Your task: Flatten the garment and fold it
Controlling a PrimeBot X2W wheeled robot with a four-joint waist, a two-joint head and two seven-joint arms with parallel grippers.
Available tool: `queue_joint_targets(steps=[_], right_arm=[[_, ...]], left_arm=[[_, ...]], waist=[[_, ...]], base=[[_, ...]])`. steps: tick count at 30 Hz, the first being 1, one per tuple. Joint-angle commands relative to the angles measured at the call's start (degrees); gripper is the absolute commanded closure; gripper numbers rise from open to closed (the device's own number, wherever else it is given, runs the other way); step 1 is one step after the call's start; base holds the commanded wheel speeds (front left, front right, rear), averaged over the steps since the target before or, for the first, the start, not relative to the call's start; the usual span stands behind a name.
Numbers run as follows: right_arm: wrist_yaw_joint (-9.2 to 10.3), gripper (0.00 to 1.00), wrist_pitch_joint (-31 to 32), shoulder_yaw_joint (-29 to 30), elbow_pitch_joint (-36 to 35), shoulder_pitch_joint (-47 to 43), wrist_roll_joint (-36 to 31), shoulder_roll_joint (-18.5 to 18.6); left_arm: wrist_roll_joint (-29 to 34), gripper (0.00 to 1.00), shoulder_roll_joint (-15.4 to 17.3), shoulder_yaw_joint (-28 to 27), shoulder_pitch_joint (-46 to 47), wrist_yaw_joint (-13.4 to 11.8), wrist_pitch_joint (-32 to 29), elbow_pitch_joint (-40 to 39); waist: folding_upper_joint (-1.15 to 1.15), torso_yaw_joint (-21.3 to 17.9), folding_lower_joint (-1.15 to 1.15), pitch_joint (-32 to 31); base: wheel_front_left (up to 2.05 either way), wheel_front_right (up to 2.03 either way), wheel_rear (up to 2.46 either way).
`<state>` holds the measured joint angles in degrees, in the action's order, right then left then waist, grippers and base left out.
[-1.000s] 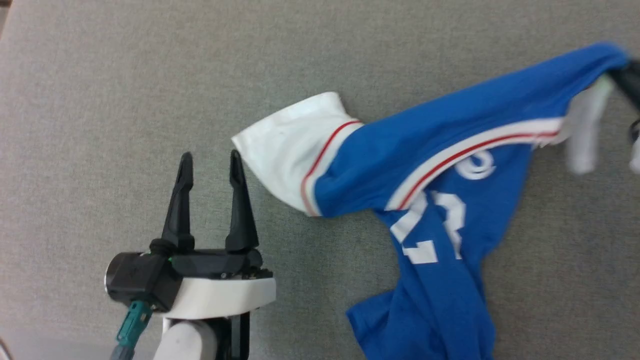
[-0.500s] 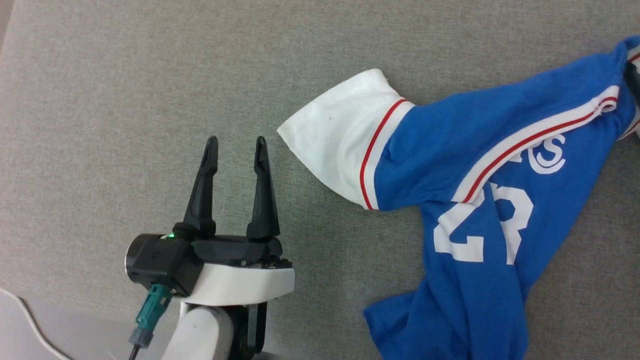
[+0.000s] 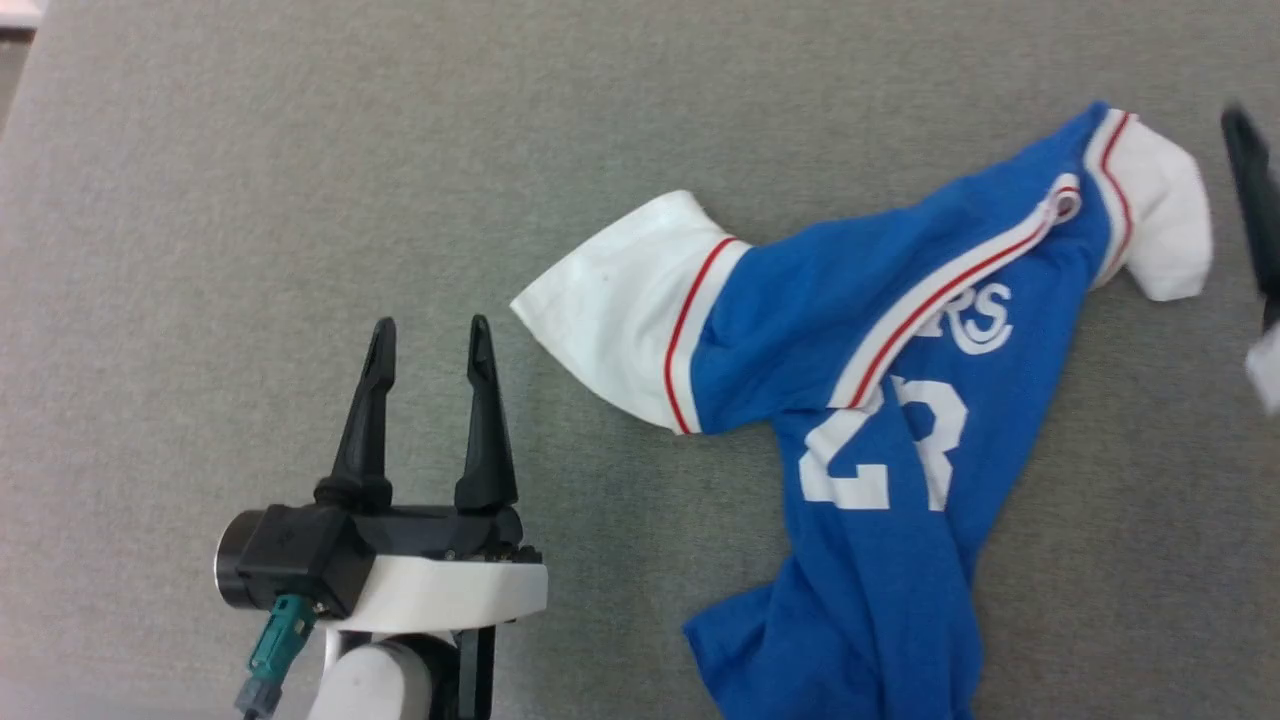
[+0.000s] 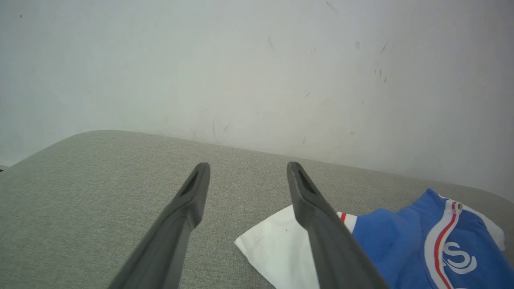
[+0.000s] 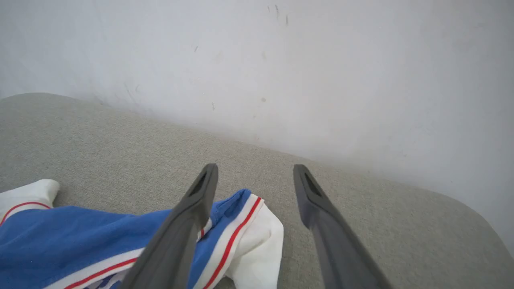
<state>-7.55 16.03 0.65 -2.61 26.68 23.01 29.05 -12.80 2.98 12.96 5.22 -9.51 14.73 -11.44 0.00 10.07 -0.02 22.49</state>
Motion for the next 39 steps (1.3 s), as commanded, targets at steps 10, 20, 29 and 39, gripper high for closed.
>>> queue_joint_targets(steps=[10,20,29,39], right_arm=[[0.06,0.00,-13.3,11.4,-14.1,-30.8,-11.5,-24.7],[0.06,0.00,-15.6,8.7,-14.3,-32.9,-10.6,-26.2],[0.06,0.00,-13.0,7.6,-15.8,-32.2,-10.7,-26.2],[0.06,0.00,-11.7,6.2,-16.4,-30.5,-11.0,-26.2]], left_arm=[[3.1,0.00,-0.1,-1.9,-4.2,2.7,0.3,0.5],[10.1,0.00,4.3,1.1,-2.4,7.8,-0.9,4.9],[14.5,0.00,14.2,9.0,9.1,16.2,-20.4,13.1],[7.8,0.00,22.8,27.1,19.4,17.0,-30.5,21.5]], waist=[[0.00,-6.0,0.02,-4.6],[0.00,-8.1,0.02,-4.5],[0.00,-6.7,0.02,0.1],[0.00,-7.7,0.02,1.9]], base=[[0.00,0.00,0.00],[0.00,0.00,0.00],[0.00,0.00,0.00],[0.00,0.00,0.00]])
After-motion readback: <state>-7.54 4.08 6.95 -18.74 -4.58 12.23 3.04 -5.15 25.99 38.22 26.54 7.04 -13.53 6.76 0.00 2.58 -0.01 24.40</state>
